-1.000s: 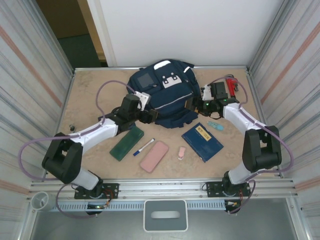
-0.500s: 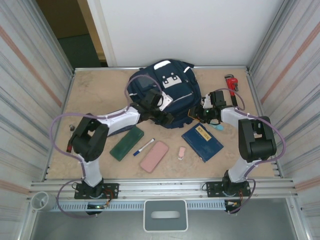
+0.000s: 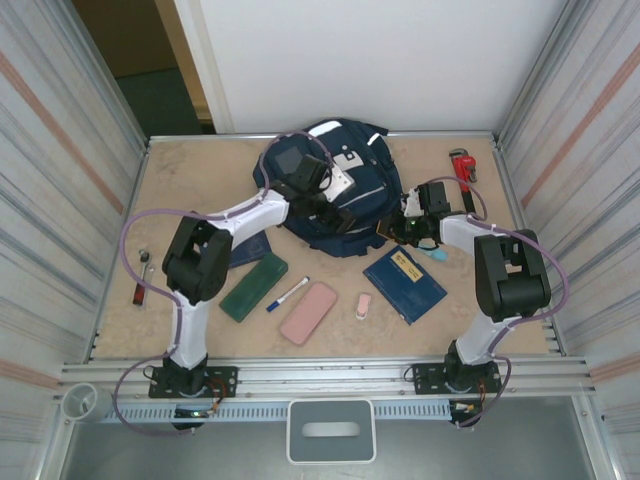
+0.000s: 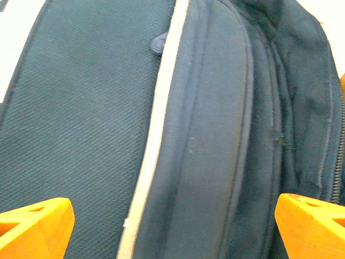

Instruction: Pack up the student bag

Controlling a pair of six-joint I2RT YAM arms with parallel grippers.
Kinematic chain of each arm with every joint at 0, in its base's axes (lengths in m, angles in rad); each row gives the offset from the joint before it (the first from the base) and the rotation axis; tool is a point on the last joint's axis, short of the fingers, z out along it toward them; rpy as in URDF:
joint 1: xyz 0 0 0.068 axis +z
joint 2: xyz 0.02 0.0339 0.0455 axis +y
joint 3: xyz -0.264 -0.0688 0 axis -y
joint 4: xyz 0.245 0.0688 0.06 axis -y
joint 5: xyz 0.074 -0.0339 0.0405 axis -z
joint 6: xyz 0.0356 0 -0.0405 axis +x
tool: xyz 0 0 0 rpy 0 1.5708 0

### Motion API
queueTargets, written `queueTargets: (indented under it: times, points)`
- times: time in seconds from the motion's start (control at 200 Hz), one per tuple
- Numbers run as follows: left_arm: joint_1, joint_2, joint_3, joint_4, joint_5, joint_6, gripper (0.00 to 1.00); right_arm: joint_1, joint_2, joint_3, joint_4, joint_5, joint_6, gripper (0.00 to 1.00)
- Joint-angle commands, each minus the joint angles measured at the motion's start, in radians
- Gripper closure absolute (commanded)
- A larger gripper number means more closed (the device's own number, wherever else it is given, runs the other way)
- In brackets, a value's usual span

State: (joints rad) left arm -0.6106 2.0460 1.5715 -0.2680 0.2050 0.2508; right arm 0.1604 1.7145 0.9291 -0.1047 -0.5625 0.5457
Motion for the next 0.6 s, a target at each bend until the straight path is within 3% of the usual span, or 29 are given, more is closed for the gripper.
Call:
queueTargets:
  times: [0.0,0.1,0.401,0.596]
  points:
    - [0.012,0.023,0.024,-0.006,0.077,0.006,0.03,0.014,0.020,0.004,-0.050,0.059,-0.021,0.84]
    - [0.018,0.043,0.034,-0.006,0.074,0.022,0.02,0.019,0.021,0.014,-0.079,0.080,-0.031,0.87]
    - [-0.027,0.209,0.199,-0.129,-0.132,0.179,0.01,0.029,0.024,0.032,-0.087,0.087,-0.032,0.89]
    - [-0.036,0.221,0.212,-0.149,-0.093,0.177,0.01,0.032,0.030,0.042,-0.081,0.078,-0.039,0.88]
